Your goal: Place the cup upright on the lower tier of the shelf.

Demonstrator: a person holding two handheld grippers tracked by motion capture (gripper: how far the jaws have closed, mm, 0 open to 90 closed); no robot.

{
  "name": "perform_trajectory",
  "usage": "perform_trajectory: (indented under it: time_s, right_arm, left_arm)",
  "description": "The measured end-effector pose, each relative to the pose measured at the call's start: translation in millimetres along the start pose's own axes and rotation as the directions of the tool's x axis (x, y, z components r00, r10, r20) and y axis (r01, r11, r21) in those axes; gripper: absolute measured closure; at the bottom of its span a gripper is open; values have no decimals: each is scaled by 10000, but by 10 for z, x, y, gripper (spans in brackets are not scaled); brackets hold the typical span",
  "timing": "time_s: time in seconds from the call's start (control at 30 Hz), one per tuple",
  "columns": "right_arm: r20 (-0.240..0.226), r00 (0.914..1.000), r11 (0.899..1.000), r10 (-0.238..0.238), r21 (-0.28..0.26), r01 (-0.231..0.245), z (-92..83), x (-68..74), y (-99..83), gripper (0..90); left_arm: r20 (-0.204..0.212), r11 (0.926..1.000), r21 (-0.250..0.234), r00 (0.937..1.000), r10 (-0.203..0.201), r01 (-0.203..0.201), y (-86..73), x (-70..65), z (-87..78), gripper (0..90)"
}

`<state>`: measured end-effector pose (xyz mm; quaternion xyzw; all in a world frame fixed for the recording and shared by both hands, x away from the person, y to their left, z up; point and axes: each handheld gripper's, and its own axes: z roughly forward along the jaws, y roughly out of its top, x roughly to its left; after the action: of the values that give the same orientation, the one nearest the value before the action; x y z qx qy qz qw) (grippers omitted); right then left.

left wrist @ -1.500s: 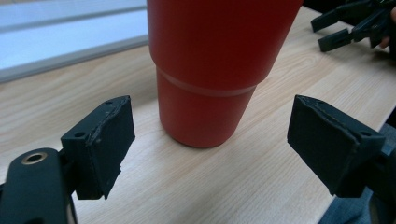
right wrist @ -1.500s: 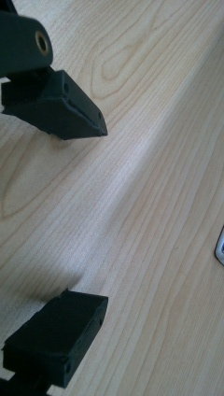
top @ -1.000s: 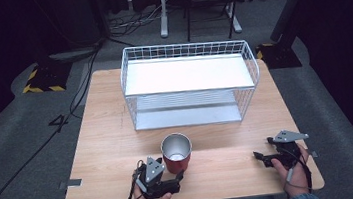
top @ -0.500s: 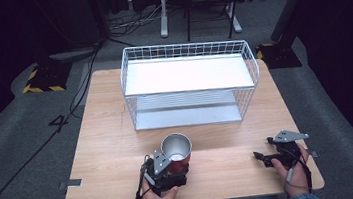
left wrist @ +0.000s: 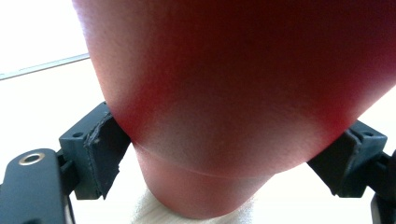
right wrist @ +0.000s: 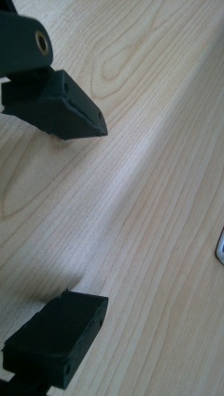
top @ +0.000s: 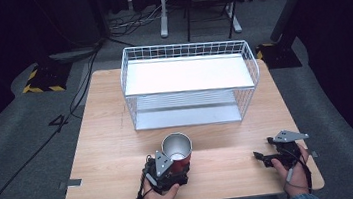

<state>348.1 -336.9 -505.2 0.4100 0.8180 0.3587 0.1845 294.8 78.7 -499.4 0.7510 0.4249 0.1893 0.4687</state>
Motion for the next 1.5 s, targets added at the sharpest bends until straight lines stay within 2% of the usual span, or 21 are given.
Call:
perform_trajectory:
  time_s: [0.27,0.57,0.8,0.9,1.13,1.5]
  right_arm:
    - [4,10000,10000,-2,-3,2,0,1,0,154]
    - [7,10000,10000,-3,-6,3,0,2,0,155]
    - [10,10000,10000,-4,-2,4,-1,2,0,155]
    - [7,10000,10000,-3,-5,3,-1,2,0,155]
    - [8,10000,10000,-3,-5,3,0,1,0,155]
    - [11,10000,10000,-5,-1,5,-1,2,0,155]
  left_arm:
    - [-2,9996,-80,9996,269,-269,0,-17,4,157]
    - [264,9995,-31,9991,320,-319,15,-37,-3,158]
    - [406,9986,-231,9980,479,-470,55,-53,-31,159]
    - [521,9989,-300,9979,380,-365,67,-57,-38,159]
    - [616,9984,-469,9975,341,-312,149,-47,-61,159]
    - [581,9965,-626,9966,583,-546,343,-28,-29,159]
